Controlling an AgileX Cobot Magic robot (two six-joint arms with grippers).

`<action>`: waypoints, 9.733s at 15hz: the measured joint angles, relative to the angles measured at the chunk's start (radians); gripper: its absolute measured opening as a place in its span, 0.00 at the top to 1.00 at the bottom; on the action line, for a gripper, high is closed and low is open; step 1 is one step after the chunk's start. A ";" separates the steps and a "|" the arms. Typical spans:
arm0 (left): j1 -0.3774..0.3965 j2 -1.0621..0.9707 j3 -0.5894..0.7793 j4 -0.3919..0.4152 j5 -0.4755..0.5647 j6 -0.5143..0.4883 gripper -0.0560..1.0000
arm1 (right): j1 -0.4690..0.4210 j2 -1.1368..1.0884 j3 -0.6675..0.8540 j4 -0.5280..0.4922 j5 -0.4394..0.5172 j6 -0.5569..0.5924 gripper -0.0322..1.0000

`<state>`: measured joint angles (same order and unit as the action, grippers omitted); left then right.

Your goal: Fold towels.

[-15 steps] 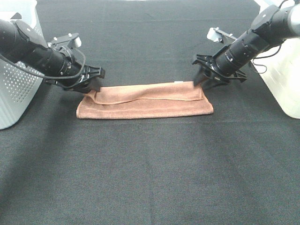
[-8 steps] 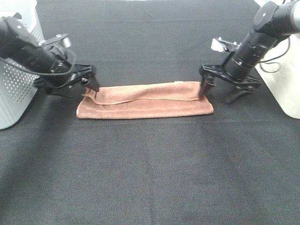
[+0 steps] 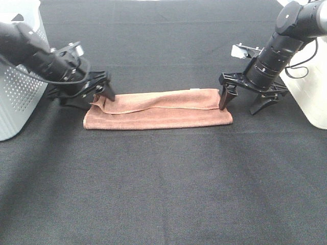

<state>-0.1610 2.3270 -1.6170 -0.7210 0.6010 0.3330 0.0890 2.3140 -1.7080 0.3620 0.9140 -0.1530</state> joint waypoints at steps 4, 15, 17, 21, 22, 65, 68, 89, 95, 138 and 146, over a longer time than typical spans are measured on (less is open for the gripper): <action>-0.014 0.035 -0.037 -0.007 0.076 -0.049 0.70 | 0.000 0.000 0.000 -0.001 0.000 0.000 0.18; -0.006 -0.132 -0.131 0.428 0.232 -0.333 0.91 | 0.000 -0.001 0.000 -0.021 0.000 0.000 0.18; -0.009 -0.135 -0.216 0.446 0.342 -0.369 0.91 | 0.000 -0.001 0.000 -0.022 0.000 0.000 0.18; -0.082 -0.109 -0.327 0.196 0.387 -0.375 0.91 | 0.000 -0.001 0.000 -0.023 0.000 0.000 0.18; -0.108 -0.081 -0.344 0.149 0.367 -0.375 0.91 | 0.000 -0.001 0.000 -0.023 0.000 0.000 0.18; -0.093 0.135 -0.680 0.079 0.476 -0.246 0.14 | 0.017 0.089 -0.127 0.479 0.037 -0.389 0.22; -0.093 0.135 -0.680 0.080 0.486 -0.246 0.14 | 0.017 0.074 -0.128 0.355 -0.013 -0.328 0.22; -0.093 -0.712 -0.174 0.597 0.611 -0.254 0.14 | 0.213 -0.657 0.077 -0.301 0.300 0.158 0.22; -0.093 -1.184 0.488 0.623 0.603 -0.281 0.14 | 0.221 -1.028 0.512 -0.297 0.296 0.160 0.22; 0.168 -2.330 1.115 0.600 0.455 -0.149 0.15 | -0.077 -2.320 1.197 -0.250 0.153 0.044 0.22; 0.168 -2.330 1.115 0.600 0.455 -0.149 0.15 | -0.077 -2.320 1.197 -0.250 0.153 0.044 0.22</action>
<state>0.0070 -0.0030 -0.5020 -0.1210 1.0560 0.1840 0.0120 -0.0060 -0.5110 0.1120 1.0670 -0.1090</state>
